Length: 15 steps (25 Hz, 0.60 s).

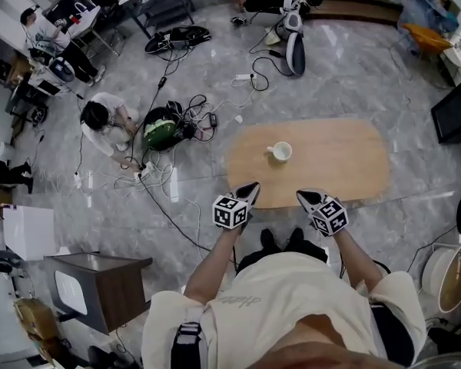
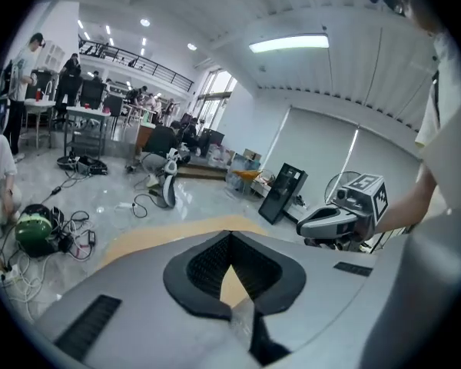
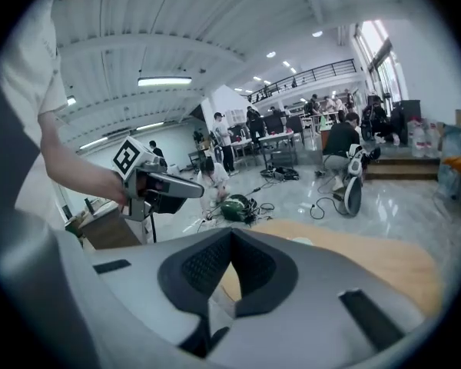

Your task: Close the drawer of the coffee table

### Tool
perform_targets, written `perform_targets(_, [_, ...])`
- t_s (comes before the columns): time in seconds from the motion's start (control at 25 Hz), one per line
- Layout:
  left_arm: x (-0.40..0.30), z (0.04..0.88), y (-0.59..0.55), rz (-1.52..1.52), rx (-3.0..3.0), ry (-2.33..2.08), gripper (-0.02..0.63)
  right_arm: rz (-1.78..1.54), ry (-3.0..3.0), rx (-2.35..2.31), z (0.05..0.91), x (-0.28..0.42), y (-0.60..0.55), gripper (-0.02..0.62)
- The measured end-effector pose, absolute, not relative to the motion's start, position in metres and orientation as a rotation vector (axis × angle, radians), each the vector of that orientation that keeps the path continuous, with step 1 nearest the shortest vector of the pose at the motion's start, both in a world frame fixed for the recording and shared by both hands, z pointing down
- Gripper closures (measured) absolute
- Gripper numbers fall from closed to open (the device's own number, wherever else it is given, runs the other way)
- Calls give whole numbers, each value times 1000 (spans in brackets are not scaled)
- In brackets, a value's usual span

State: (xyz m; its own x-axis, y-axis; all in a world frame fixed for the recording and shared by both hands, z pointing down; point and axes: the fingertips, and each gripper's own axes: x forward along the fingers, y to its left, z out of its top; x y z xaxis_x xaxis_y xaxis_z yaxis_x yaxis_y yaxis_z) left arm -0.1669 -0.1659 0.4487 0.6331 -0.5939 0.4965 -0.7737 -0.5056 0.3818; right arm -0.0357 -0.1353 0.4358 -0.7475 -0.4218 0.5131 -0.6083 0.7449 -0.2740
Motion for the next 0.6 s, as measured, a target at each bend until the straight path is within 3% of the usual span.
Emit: perform_targets(0.6, [-159,304,-158,284,2562,-1132,601,399,-2766,932,302,-46,-133,600])
